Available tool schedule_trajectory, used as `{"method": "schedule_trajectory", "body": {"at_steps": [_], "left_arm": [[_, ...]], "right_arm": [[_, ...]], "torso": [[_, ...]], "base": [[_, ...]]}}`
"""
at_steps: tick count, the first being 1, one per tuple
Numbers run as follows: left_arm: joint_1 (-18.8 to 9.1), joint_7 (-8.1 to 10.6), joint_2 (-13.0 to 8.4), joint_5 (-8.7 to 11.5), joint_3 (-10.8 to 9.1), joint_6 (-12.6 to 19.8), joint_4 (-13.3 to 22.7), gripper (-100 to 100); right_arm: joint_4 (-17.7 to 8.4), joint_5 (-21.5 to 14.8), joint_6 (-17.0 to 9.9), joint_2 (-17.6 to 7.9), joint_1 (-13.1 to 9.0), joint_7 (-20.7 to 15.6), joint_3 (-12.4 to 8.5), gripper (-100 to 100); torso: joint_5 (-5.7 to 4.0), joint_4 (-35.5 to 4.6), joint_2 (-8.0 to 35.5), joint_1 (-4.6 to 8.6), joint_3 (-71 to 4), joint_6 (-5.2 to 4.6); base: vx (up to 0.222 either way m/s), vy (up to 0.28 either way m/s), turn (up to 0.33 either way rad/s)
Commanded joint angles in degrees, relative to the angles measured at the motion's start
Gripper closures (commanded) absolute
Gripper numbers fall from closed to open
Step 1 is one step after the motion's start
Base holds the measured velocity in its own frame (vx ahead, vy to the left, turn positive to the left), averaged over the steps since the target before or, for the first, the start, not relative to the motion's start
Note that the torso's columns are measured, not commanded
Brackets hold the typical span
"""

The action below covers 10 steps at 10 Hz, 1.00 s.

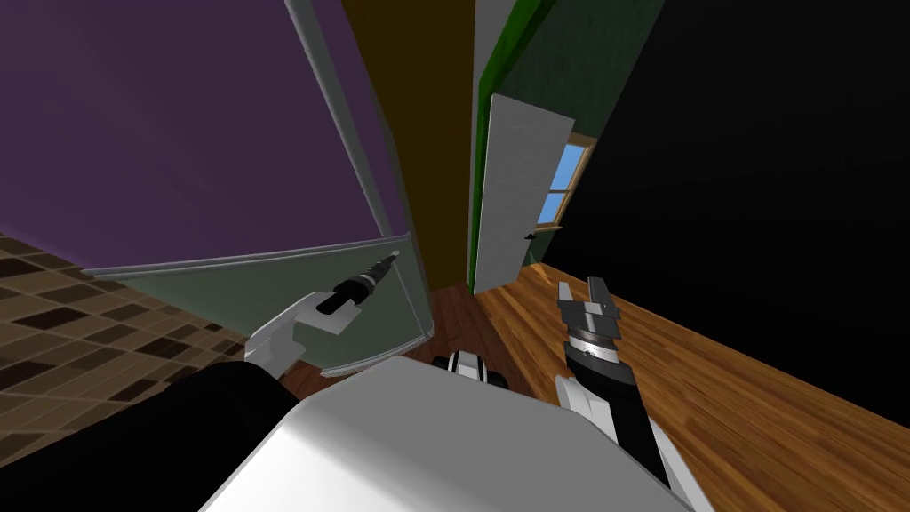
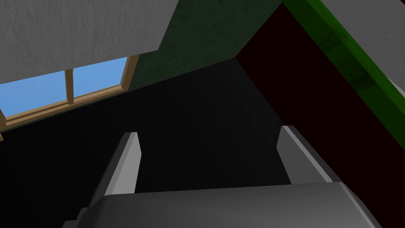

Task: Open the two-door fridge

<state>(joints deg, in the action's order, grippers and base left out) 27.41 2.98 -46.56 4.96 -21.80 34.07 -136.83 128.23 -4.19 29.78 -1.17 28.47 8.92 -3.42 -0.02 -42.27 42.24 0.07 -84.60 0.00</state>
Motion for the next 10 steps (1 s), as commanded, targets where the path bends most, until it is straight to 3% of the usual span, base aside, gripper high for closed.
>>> {"method": "schedule_trajectory", "body": {"at_steps": [1, 2, 3, 4, 6, 10], "left_arm": [[-0.46, 0.12, -0.23, 0.07, -0.49, 0.66, -0.07, -100], [-0.41, 0.41, -0.97, 0.45, -1.29, 2.1, -1.1, -100], [-0.4, 0.26, -0.62, 0.27, -0.95, 1.34, -0.66, -100], [-0.39, 0.3, -0.67, 0.3, -1.03, 1.53, -0.75, 100], [0.41, 0.29, -1.79, 0.93, 0.16, 0.28, -2.78, 100], [1.89, 0.34, -4.05, 2.22, 2.45, -2.28, -6.89, 100]], "right_arm": [[0.0, 0.0, 0.0, 0.0, -0.01, 0.0, 0.0, 0], [0.0, 0.0, 0.0, 0.0, -0.03, 0.0, 0.0, 0], [0.0, 0.0, -0.01, -0.01, -0.02, 0.0, -0.01, 0], [-0.01, 0.0, -0.01, -0.01, -0.03, 0.0, -0.01, 0], [-0.01, 0.0, -0.01, -0.01, -0.08, 0.0, 0.0, 0], [-0.01, 0.0, -0.02, -0.01, -0.09, 0.0, 0.0, 0]], "torso": [[-0.01, 0.07, -0.24, -0.11, -0.19, -0.24], [0.08, 0.04, -0.01, -0.35, -0.07, -0.14], [0.13, -0.01, 0.0, -0.45, 0.01, -0.03], [0.1, -0.04, 0.17, -0.26, 0.1, -0.02], [0.17, -0.06, 0.77, -0.09, 0.5, -0.26], [0.09, -0.29, 0.55, -0.43, 0.35, 0.38]], "base": [[0.095, -0.052, 0.016], [0.111, 0.013, -0.008], [0.071, 0.013, 0.002], [0.01, 0.002, 0.013], [-0.288, 0.079, -0.077], [-0.337, 0.097, -0.077]]}}
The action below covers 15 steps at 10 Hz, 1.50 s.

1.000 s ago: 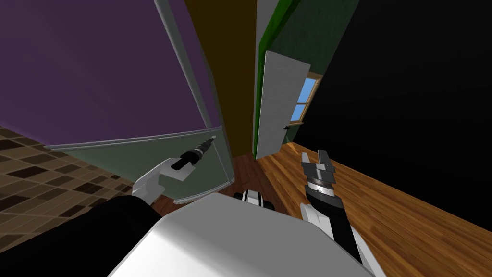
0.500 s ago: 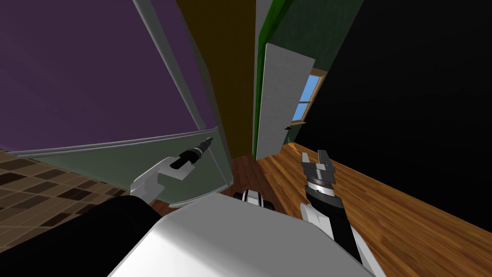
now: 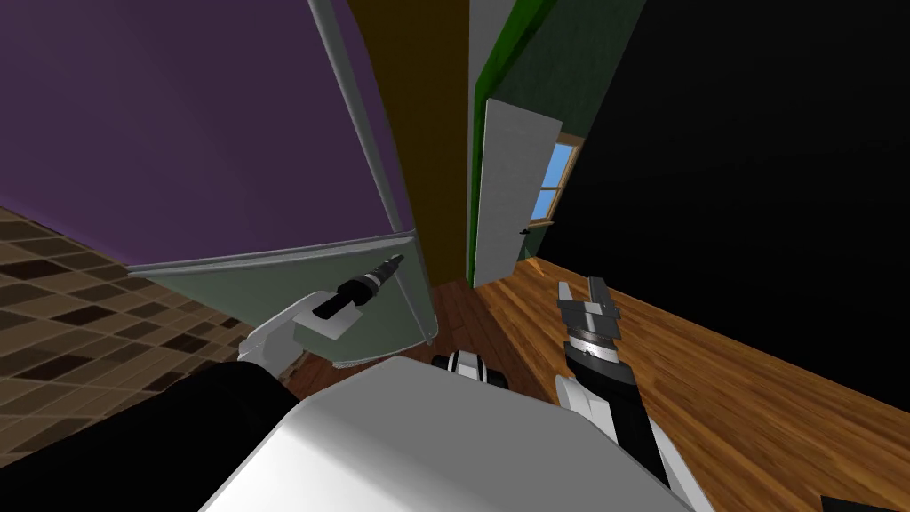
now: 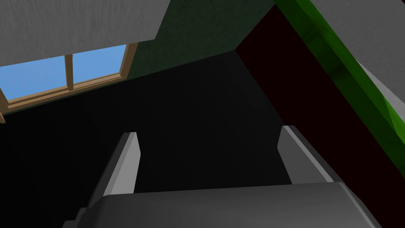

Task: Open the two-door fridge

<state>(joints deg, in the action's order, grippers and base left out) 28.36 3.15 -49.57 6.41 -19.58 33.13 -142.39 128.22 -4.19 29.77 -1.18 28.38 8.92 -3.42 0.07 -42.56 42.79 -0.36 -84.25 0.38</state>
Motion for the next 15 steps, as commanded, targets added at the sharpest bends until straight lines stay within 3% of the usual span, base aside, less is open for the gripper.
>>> {"method": "schedule_trajectory", "body": {"at_steps": [1, 4, 5, 11, 15], "left_arm": [[1.31, 0.18, -1.61, 1.1, 0.8, -1.98, -2.36, 100], [2.42, 0.22, -3.31, 2.06, 2.53, -3.9, -5.44, 100], [2.39, 0.14, -2.96, 1.86, 2.16, -3.32, -4.62, 100], [3.1, 0.34, -7.46, 4.04, 4.5, -8.91, -5.47, 100], [3.29, 0.43, -9.23, 4.87, 5.33, -11.07, -5.76, 100]], "right_arm": [[0.0, 0.0, 0.0, 0.0, 0.0, 0.0, 0.0, 0], [0.0, 0.0, 0.0, 0.0, -0.01, 0.0, 0.0, 0], [0.0, 0.0, 0.0, 0.0, 0.0, 0.0, 0.0, 0], [0.0, 0.0, 0.0, -0.01, 0.01, 0.0, -0.01, 0], [0.0, 0.0, 0.0, -0.01, 0.02, 0.0, -0.01, 0]], "torso": [[0.02, 0.01, 0.03, -0.02, 0.02, 0.05], [-0.13, 0.06, -0.18, 0.29, -0.13, -0.25], [-0.17, 0.14, -0.38, 0.5, -0.25, -0.33], [0.12, 0.17, -0.25, -0.13, -0.12, -0.21], [0.03, 0.32, -0.5, 0.19, -0.29, -0.35]], "base": [[-0.42, 0.05, -0.054], [-0.398, 0.065, -0.055], [-0.161, 0.027, -0.033], [-0.261, 0.126, -0.106], [-0.238, 0.104, -0.073]]}}
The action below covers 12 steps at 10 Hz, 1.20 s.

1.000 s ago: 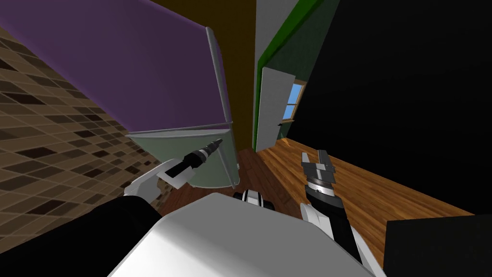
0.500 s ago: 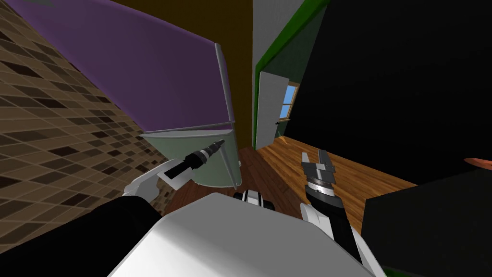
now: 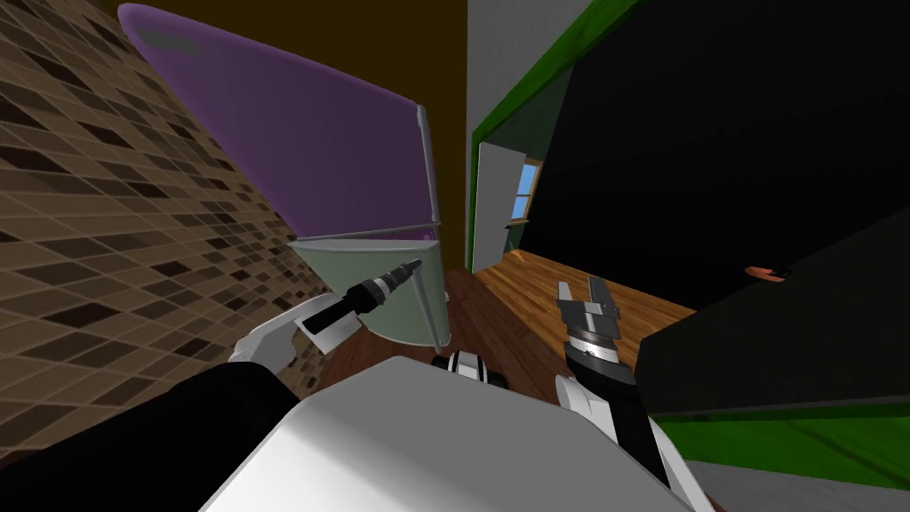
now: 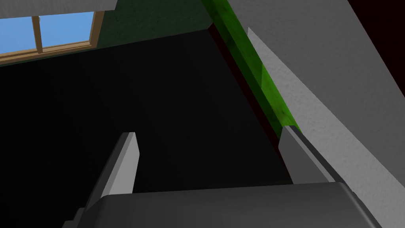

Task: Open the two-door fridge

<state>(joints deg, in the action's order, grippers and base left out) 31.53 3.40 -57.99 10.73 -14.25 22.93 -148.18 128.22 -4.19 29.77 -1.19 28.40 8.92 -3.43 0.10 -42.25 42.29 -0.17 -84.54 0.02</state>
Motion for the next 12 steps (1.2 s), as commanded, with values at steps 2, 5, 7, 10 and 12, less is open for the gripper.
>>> {"method": "schedule_trajectory", "body": {"at_steps": [2, 5, 7, 10, 12], "left_arm": [[0.32, 0.27, -2.58, 1.39, 0.84, -3.02, -0.27, 100], [0.48, 0.38, -3.29, 1.82, 0.42, -3.16, -0.66, 100], [0.93, 0.66, -5.2, 2.28, 0.91, -6.14, -0.43, 100], [1.3, 0.9, -6.99, 2.66, 1.36, -9.0, -0.18, 100], [1.49, 1.03, -7.89, 2.85, 1.58, -10.42, -0.06, 100]], "right_arm": [[0.0, 0.0, 0.0, 0.0, 0.0, 0.0, 0.0, 0], [0.0, 0.0, 0.0, 0.0, 0.0, 0.0, 0.0, 0], [0.01, 0.0, 0.0, 0.0, 0.02, 0.0, 0.0, 0], [0.0, 0.0, 0.0, 0.0, 0.01, 0.0, 0.0, 0], [0.0, 0.0, 0.0, 0.0, 0.01, 0.0, 0.0, 0]], "torso": [[-0.01, -0.04, 0.08, -0.04, 0.02, 0.07], [-0.08, -0.04, 0.1, 0.21, 0.03, 0.01], [-0.07, -0.05, 0.11, 0.01, 0.04, 0.05], [0.06, -0.14, 0.19, -0.27, 0.1, 0.19], [-0.01, -0.11, 0.11, -0.03, 0.06, 0.19]], "base": [[-0.266, 0.126, -0.099], [-0.206, 0.085, -0.053], [-0.189, 0.161, -0.139], [-0.247, 0.149, -0.1], [-0.221, 0.133, -0.09]]}}
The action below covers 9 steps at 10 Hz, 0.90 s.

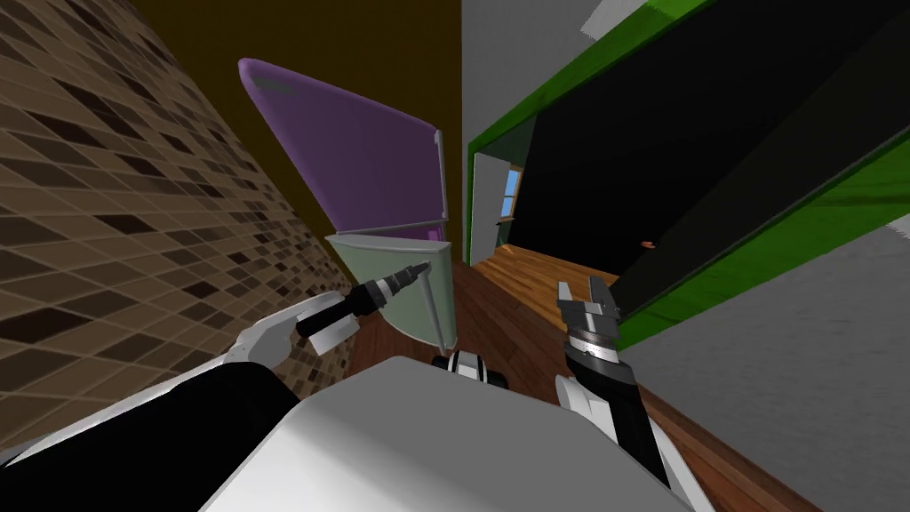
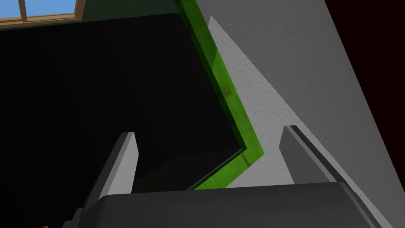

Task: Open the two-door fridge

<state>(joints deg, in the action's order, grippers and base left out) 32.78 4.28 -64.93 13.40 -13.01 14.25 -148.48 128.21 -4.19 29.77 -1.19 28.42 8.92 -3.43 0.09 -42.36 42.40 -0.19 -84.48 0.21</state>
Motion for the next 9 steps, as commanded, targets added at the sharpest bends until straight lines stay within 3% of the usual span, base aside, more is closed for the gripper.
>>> {"method": "schedule_trajectory", "body": {"at_steps": [1, 6, 7, 9], "left_arm": [[0.24, 0.14, -0.95, 0.18, 0.34, -1.75, 0.24, 100], [0.99, 0.64, -4.53, 0.94, 1.22, -7.46, 0.73, 100], [0.88, 2.04, -6.09, 2.55, -2.22, -6.3, 0.31, -100], [0.97, 3.56, -8.25, 4.3, -4.89, -6.07, -0.11, -100]], "right_arm": [[0.0, 0.0, 0.0, 0.0, 0.0, 0.0, 0.0, 0], [0.0, 0.0, 0.0, 0.0, 0.0, 0.0, 0.0, 0], [0.0, 0.0, 0.0, -0.01, -0.01, 0.0, -0.01, 0], [0.0, 0.0, 0.01, 0.01, 0.04, 0.0, 0.0, 0]], "torso": [[0.03, 0.02, 0.1, -0.1, 0.06, -0.01], [0.09, 0.07, 0.32, -0.05, 0.27, 0.0], [0.08, 0.08, 0.41, 0.0, 0.34, -0.1], [-0.23, 0.25, -0.64, 0.7, -0.4, -0.19]], "base": [[-0.177, 0.132, -0.069], [-0.239, 0.152, -0.105], [-0.113, 0.079, 0.042], [0.04, -0.035, 0.127]]}}
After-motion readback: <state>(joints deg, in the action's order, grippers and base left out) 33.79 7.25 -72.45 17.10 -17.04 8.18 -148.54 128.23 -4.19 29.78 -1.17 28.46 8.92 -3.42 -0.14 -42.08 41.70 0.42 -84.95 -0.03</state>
